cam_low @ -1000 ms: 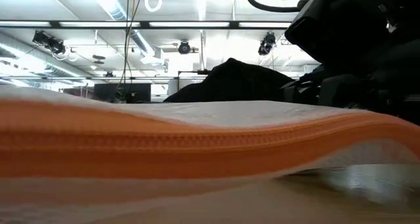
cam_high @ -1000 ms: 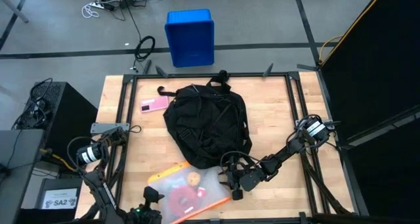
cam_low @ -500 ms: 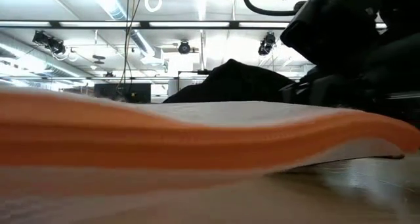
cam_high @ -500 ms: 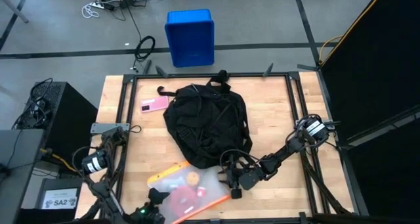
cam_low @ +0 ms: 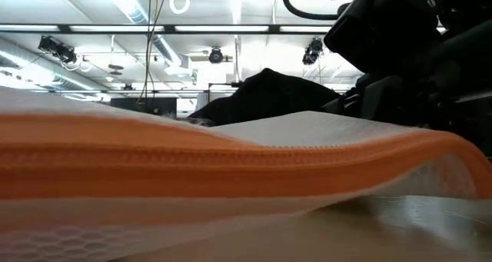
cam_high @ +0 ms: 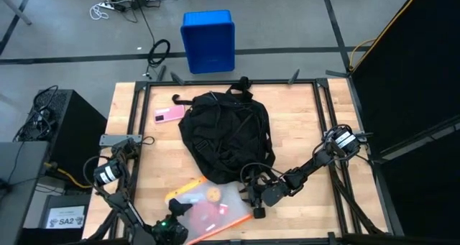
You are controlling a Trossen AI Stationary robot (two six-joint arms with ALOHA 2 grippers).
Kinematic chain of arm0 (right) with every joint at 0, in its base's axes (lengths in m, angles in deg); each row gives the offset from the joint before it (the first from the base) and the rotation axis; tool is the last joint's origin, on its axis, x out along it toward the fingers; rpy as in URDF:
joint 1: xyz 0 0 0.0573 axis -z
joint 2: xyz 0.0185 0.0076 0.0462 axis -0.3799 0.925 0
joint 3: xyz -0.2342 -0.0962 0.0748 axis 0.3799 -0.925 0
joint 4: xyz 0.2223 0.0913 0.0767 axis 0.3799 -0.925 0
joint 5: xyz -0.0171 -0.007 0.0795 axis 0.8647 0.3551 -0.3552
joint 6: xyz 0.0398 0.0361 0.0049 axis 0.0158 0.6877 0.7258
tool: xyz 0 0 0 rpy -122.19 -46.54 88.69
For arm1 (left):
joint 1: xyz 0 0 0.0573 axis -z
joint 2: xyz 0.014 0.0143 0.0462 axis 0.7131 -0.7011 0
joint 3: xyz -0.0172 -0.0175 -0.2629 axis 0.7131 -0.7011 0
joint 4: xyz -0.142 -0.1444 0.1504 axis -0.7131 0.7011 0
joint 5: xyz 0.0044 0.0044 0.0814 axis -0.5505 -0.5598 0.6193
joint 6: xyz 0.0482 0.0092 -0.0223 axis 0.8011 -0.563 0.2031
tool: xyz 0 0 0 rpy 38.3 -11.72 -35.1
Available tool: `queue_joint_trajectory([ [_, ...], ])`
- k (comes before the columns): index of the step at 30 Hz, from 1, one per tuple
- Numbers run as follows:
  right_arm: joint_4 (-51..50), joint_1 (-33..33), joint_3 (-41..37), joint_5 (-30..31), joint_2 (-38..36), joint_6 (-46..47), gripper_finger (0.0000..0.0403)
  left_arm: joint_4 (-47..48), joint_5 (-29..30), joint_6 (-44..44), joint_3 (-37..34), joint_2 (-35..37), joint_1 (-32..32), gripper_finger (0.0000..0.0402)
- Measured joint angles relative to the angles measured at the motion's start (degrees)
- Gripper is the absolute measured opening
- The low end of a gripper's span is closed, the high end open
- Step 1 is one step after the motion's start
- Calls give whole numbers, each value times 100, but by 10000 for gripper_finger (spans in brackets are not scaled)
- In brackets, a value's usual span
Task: Unpack backpack
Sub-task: Put the zip bag into the backpack
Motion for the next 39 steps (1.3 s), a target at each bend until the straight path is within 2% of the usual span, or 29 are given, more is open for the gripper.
queue_joint_trajectory([
  [2, 27, 1, 0, -11, 0, -1, 112, -24, -49, -7, -2, -2, -37, 282],
  [4, 128, 1, 0, -20, 0, -1, 112, -40, -66, -11, -2, -4, -59, 238],
  [6, 288, 1, 0, -38, 0, -2, 112, -48, -46, -23, -4, -9, -62, 176],
  [9, 572, 1, 0, -109, 0, 2, 114, -64, 3, -37, 6, -13, -76, 54],
  [11, 797, 1, 6, -134, 0, 2, 114, 2, 152, -31, 91, -22, -76, 17],
  [14, 1042, -24, 136, -409, 0, -4, 110, 225, 561, -117, 463, -72, -91, 5],
  [20, 1264, -111, 852, -1346, 0, -208, 102, 1225, 1558, -18, 1784, 39, -139, 1],
  [24, 1200, -216, 1500, -1769, -28, -835, 104, 2065, 2168, 518, 2731, 77, -232, 1],
  [28, 961, -257, 2009, -1739, -316, -1692, 104, 3242, 2771, 735, 3639, 92, -366, 1],
  [30, 493, -259, 2187, -1481, -610, -2112, 102, 3284, 2914, 1011, 3897, 157, -511, 0],
  [34, -1070, -181, 2345, -284, -1293, -2634, 100, 3366, 2930, 1704, 4144, 331, -886, 0],
  [37, -2163, 45, 2345, 633, -1716, -2653, 100, 3373, 2883, 1898, 4142, 463, -1234, 0],
  [39, -2860, 266, 2345, 1003, -1912, -2488, 99, 3373, 2749, 1945, 4087, 567, -1548, 0],
])
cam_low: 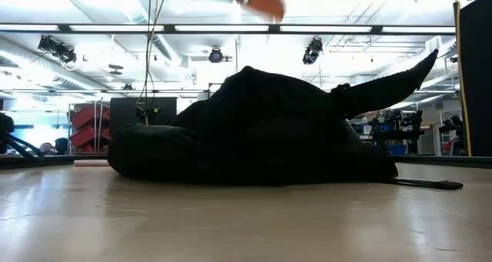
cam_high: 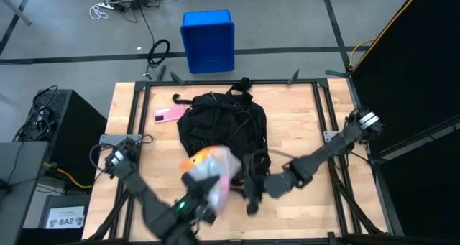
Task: Unpack backpack
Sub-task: Put the zip bag into the backpack
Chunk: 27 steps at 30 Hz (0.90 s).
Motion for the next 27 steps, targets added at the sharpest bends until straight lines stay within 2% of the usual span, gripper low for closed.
queue_joint_trajectory([
  [6, -1418, 706, 0, 617, -261, 276, 100, -53, -369, 445, -17, 34, -1159, 0],
  [13, -2769, 1490, 0, 983, -619, 379, 102, -130, -510, 1187, -19, 100, -2518, 0],
  [16, -3408, 1814, 2, 979, -951, 478, 103, -211, -768, 1432, -17, 238, -3019, 0],
  [19, -4035, 2019, 15, 741, -1347, 644, 100, -851, -1682, 2018, -17, 422, -3475, 0],
  [23, -4399, 2371, 13, 311, -1804, 693, 100, -2509, -3718, 3120, -18, 482, -3885, 0],
  [25, -4556, 2514, 4, 91, -1973, 766, 102, -3079, -4151, 3549, -24, 462, -4019, 0],
  [27, -4572, 2651, 14, -151, -2059, 822, 103, -3369, -4301, 3711, -15, 430, -4141, 0],
])
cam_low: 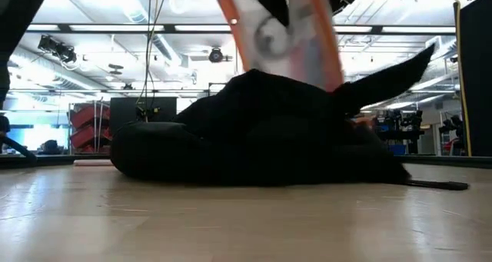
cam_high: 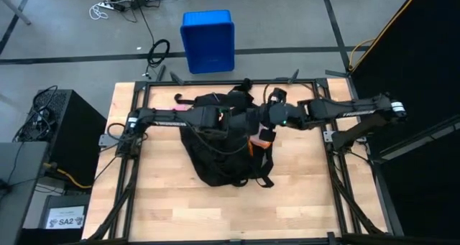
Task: Unpack backpack
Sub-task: Put the zip bag into the backpack
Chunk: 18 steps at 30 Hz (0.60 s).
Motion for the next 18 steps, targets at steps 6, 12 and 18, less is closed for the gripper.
queue_joint_trajectory([
  [6, -801, 104, -23, -96, -47, 121, 100, 873, -644, -526, 0, -48, -284, 0],
  [12, -656, 102, -592, -482, -50, 117, 101, 1897, -375, -729, 1, -25, -264, 0],
  [18, 263, 143, -1656, -1383, -51, 105, 103, 2517, -67, -1028, 0, 419, -452, 0],
])
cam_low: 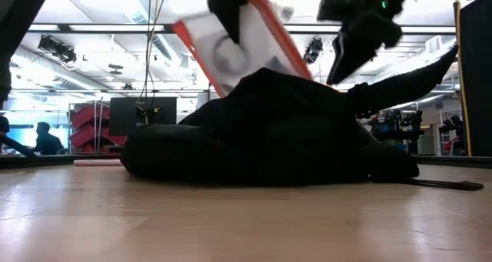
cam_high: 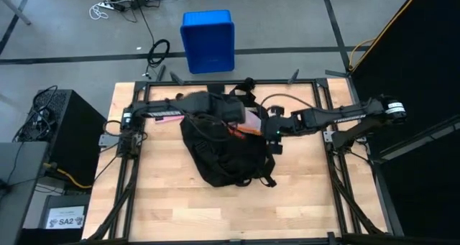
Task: Unpack backpack
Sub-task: Put the zip bag into the backpack
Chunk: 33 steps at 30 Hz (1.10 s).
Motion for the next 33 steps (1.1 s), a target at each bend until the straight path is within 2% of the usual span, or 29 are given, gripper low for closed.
queue_joint_trajectory([
  [4, 1140, -7, -805, -613, 6, -107, 100, 57, -188, -156, 14, 98, -93, 0],
  [8, 2143, -2, -1353, -676, 6, -121, 101, -275, -579, -131, 0, -6, -89, 0],
  [12, 2777, -1, -1591, -711, 6, -120, 103, -1013, -1221, 358, 2, -221, -84, 0],
  [18, 2755, -23, -1615, -591, -10, -103, 109, -1742, -2882, 1040, 2, -680, -202, 0],
  [20, 2651, -41, -1615, -521, -67, -119, 115, -1876, -3252, 1180, 2, -842, -230, 0],
  [24, 2381, -48, -1615, -431, -323, -150, 126, -1989, -3587, 1393, 4, -1204, -290, 1],
  [27, 2085, -50, -1615, -406, -629, -76, 134, -1875, -4048, 1640, 2, -1336, -362, 12],
  [33, 1819, -50, -1615, -408, -1520, -4, 146, -1681, -4233, 1965, 2, -1248, -372, 81],
])
